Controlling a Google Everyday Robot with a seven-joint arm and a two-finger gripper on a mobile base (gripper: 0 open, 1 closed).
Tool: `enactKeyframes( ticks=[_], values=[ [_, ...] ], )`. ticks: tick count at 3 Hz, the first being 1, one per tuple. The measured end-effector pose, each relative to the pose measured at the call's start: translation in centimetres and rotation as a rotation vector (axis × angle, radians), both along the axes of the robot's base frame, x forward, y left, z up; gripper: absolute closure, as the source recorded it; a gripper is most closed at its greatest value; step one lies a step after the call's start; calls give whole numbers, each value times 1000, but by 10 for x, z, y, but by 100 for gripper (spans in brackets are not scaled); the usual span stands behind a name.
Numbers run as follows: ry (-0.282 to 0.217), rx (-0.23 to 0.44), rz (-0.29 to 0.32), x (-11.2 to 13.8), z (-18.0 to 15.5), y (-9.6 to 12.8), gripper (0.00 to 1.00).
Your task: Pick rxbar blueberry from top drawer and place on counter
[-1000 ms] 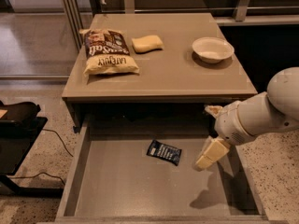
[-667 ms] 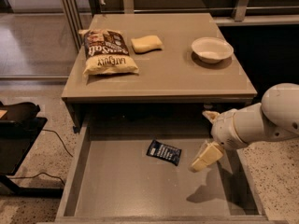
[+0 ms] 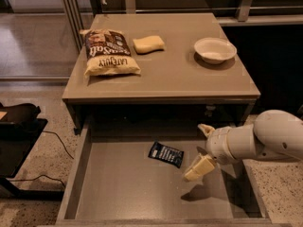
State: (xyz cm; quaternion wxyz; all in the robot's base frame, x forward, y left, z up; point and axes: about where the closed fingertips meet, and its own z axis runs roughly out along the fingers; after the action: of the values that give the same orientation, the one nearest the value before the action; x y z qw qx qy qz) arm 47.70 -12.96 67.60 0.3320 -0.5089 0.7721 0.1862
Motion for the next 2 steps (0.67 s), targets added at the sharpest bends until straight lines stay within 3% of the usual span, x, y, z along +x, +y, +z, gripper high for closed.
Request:
enactKeyframes(
  ticks=[2],
  values=[
    [9,-60,-28,6,-48,38,0]
  ],
)
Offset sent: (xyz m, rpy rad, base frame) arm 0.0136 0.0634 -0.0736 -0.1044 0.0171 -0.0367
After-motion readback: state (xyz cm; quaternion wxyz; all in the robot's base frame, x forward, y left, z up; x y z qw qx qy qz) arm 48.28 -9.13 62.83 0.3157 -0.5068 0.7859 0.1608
